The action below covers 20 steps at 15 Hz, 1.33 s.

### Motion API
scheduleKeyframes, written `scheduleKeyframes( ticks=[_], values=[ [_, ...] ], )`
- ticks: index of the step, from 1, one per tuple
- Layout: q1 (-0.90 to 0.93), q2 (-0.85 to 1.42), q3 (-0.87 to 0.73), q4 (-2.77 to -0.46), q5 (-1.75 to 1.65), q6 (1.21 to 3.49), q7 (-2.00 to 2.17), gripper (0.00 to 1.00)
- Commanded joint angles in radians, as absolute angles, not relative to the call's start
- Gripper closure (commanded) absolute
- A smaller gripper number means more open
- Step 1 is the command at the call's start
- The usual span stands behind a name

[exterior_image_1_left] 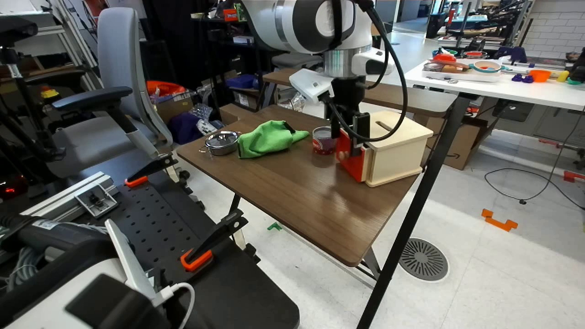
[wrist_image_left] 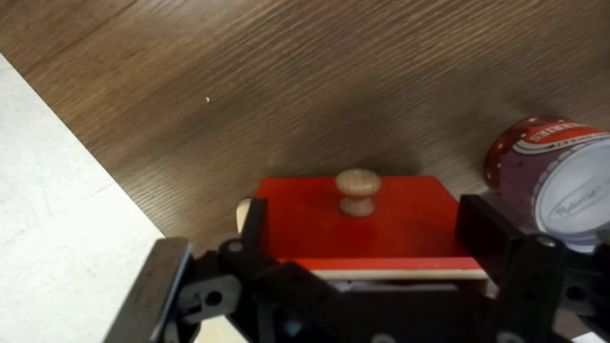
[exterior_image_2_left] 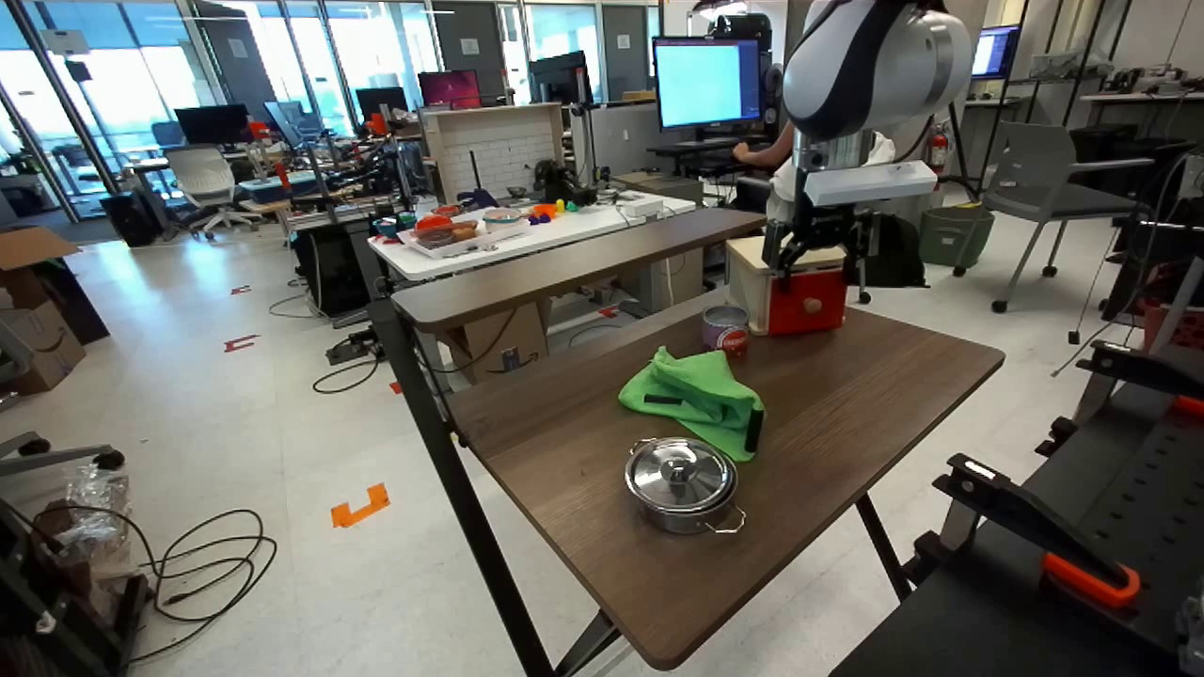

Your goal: Close the drawer

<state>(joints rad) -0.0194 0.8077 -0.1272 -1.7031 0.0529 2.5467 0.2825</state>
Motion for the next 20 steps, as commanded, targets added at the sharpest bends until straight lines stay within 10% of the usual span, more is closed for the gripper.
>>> scheduleKeyframes(
  ticks=[1,20],
  values=[
    [-0.043,0.863,-0.125,-1.6,0.079,2.529,0.295,0.0],
    [0.002,0.799,-0.154,-1.667,0.014,2.34,0.307,0.0]
  ],
)
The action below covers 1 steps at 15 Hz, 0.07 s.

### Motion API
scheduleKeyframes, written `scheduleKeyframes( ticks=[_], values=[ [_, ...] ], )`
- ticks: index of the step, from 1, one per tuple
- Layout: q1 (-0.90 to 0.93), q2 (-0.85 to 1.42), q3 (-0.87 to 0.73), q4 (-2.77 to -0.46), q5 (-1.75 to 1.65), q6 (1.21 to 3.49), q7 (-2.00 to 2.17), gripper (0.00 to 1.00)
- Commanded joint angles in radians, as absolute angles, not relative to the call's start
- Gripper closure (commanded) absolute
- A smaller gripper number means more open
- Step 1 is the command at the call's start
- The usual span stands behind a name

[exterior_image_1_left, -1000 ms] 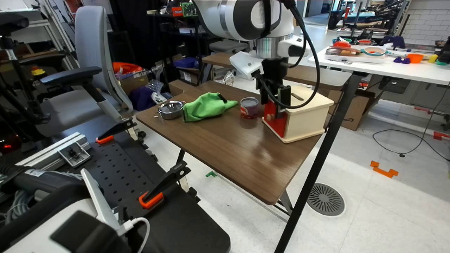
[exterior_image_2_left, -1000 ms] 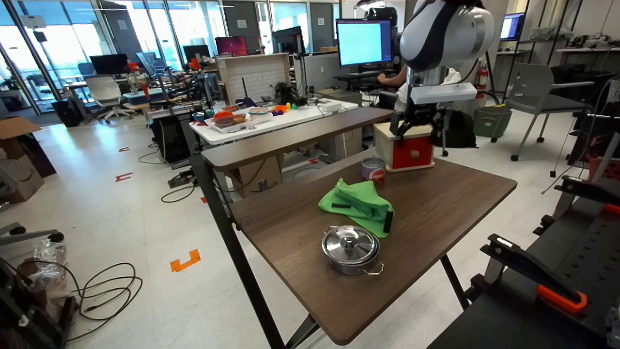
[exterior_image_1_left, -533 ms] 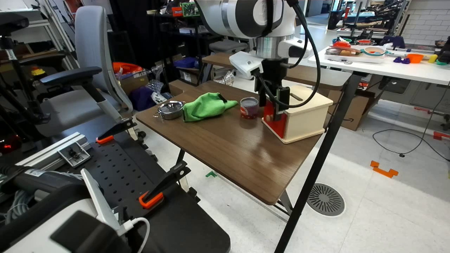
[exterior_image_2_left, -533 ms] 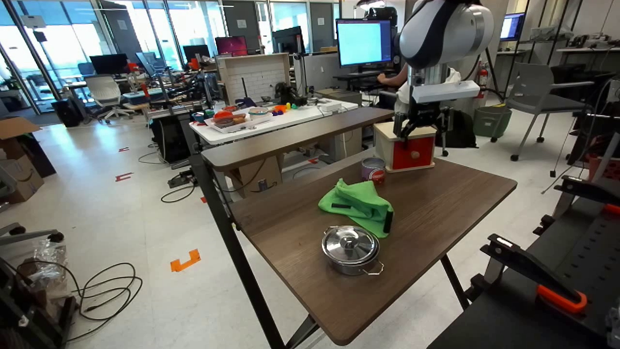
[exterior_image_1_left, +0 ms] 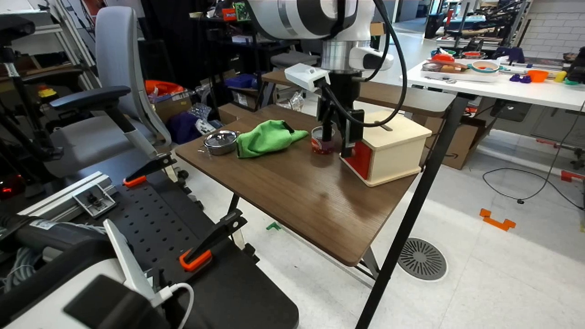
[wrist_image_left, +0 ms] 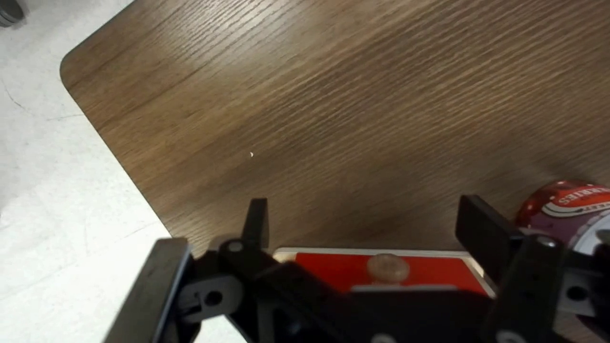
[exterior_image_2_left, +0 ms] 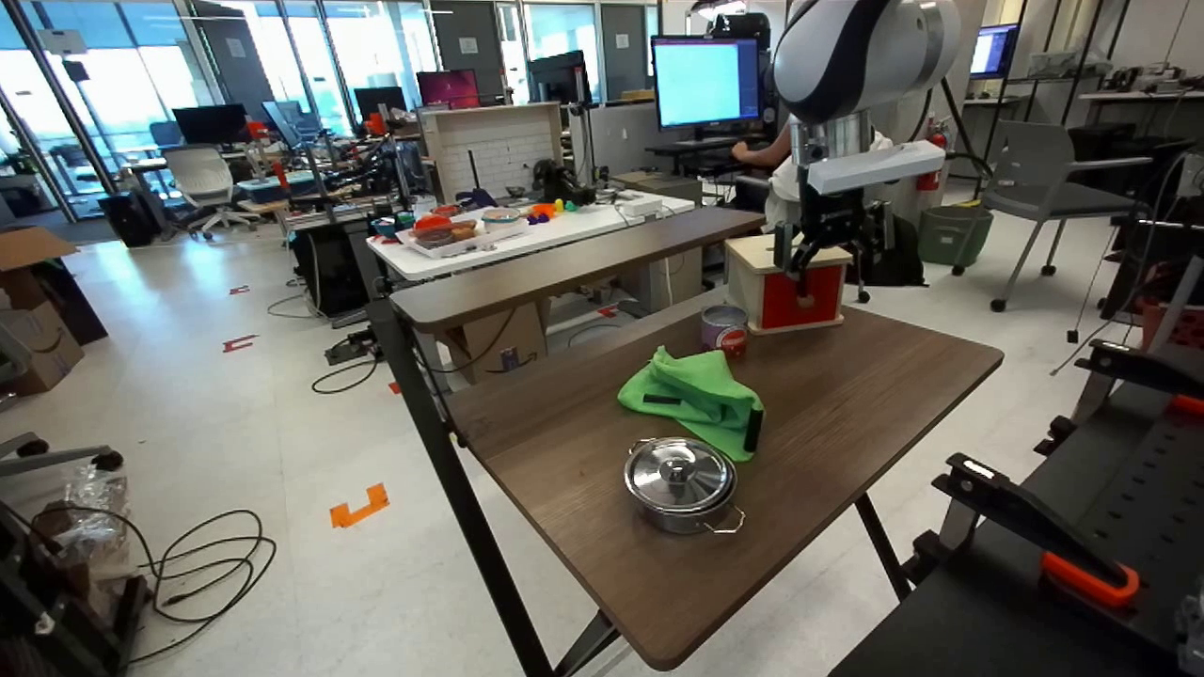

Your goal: Close the drawer

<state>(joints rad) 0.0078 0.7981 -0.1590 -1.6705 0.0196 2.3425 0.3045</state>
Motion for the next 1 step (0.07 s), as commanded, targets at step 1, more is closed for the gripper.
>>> scheduleKeyframes(
  ticks=[1],
  values=[
    [0.002,0.801,-0.154,-1.667,0.014,2.34,0.307,0.0]
  ],
)
